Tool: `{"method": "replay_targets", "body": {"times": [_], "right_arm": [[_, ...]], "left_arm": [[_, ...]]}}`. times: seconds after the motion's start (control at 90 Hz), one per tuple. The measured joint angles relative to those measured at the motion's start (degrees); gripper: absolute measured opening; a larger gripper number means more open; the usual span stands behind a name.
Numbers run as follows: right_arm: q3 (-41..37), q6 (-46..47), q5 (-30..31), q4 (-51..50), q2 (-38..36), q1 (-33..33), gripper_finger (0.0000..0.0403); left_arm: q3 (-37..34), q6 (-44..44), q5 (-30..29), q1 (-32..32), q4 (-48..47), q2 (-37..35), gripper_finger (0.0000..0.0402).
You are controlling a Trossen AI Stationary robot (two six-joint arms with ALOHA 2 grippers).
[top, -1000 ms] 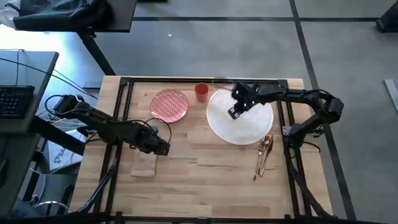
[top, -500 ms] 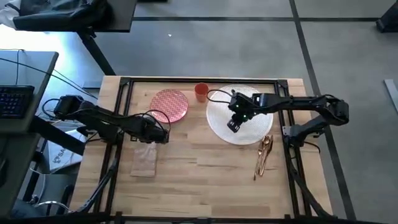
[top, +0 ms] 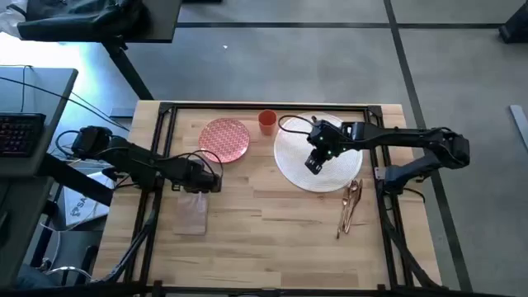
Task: Set table place
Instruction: Fold the pink napkin
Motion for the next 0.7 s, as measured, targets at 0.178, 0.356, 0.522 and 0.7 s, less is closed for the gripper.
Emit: {"method": "replay_targets", "body": {"times": [0.178,0.356,0.522,0.7], "right_arm": [[0.00,1.08,0.17,-0.27,-0.25,0.00,0.0000],[0.00,1.51,0.11,-0.05,-0.30,0.00,0.0000],[0.00,1.49,-0.19,0.17,-0.30,0.78,0.0000],[0.00,0.35,-3.24,2.92,-0.28,3.19,0.0000]], "left_arm": [[2.13,2.83,-0.20,-0.43,-0.31,-0.02,0.0003],[6.32,5.85,-1.05,-1.91,-3.27,-0.02,0.0000],[13.10,11.07,-2.66,-4.33,-6.16,-0.17,0.0000],[22.26,17.13,-3.83,-7.53,-9.14,-0.20,0.0000]]}}
